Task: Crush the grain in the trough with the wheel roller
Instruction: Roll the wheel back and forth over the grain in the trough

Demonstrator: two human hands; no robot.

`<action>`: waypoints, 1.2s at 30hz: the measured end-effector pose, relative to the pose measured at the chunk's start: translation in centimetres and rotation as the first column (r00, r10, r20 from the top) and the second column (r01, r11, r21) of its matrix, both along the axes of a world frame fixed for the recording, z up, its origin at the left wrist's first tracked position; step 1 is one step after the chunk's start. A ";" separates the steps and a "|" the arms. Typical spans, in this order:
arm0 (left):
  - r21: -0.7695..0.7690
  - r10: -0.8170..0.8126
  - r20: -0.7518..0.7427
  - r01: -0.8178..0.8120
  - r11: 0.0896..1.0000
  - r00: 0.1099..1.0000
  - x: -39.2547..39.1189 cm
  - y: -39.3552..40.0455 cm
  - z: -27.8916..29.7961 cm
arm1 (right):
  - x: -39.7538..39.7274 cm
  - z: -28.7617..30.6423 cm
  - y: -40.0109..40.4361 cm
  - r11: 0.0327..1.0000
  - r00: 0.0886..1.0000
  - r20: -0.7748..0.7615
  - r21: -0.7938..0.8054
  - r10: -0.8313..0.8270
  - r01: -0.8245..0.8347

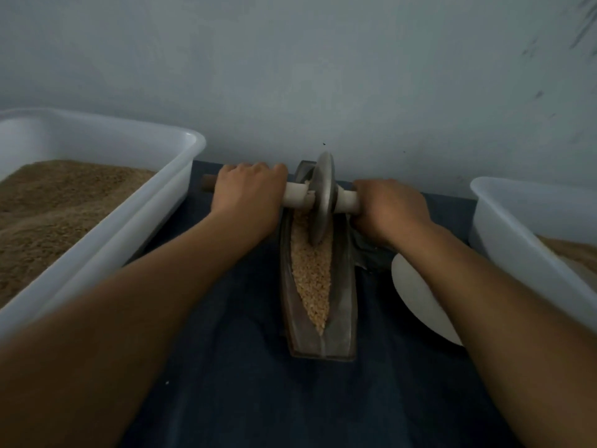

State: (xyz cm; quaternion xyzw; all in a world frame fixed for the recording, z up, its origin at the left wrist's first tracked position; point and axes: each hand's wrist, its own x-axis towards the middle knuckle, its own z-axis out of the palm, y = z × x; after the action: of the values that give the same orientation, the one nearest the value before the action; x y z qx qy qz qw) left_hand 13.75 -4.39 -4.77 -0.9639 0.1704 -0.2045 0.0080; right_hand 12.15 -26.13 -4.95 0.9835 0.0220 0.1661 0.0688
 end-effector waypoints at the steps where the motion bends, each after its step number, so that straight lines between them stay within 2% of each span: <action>1: 0.003 0.005 0.000 -0.005 1.000 1.000 0.3 -0.1 0.0 | 0.5 0.1 -0.1 1.000 1.000 -0.011 0.006 -0.007 0.007; 9: 0.002 0.002 -0.021 -0.002 1.000 1.000 0.0 -0.1 0.2 | 0.5 0.0 -0.3 1.000 1.000 -0.019 0.013 -0.013 0.013; 12: 0.022 -0.007 0.003 0.007 1.000 1.000 -1.4 0.1 -0.1 | -1.5 -0.6 -0.2 0.998 0.998 0.044 0.025 0.050 -0.051; 19: 0.013 -0.047 -0.078 0.049 0.999 0.996 -5.8 2.2 -0.1 | -6.7 -0.8 0.9 0.989 0.973 0.178 -0.031 0.148 -0.145; 23: 0.050 -0.089 0.037 0.087 0.995 0.995 -8.9 2.7 -0.1 | -10.2 -1.0 1.2 0.984 0.959 0.227 0.007 0.170 -0.176; 29: 0.076 -0.071 0.118 0.063 0.995 0.990 -11.2 3.1 0.4 | -13.1 -0.9 1.7 0.982 0.937 0.309 0.047 0.160 -0.183; 33: 0.101 -0.066 0.079 0.058 0.993 0.995 -11.1 3.6 -0.7 | -12.6 -0.8 1.9 0.981 0.916 0.356 -0.006 0.183 -0.194; 36: 0.050 -0.071 -0.002 0.071 0.996 0.997 -9.8 3.4 -1.0 | -10.9 -0.9 1.9 0.983 0.922 0.342 -0.037 0.182 -0.180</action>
State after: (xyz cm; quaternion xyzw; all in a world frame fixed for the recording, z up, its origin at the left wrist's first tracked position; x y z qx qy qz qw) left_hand 3.93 -0.95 -5.81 -0.9567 0.2096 -0.2004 0.0251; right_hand 1.29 -24.22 -5.84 0.9328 0.1008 0.3409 0.0585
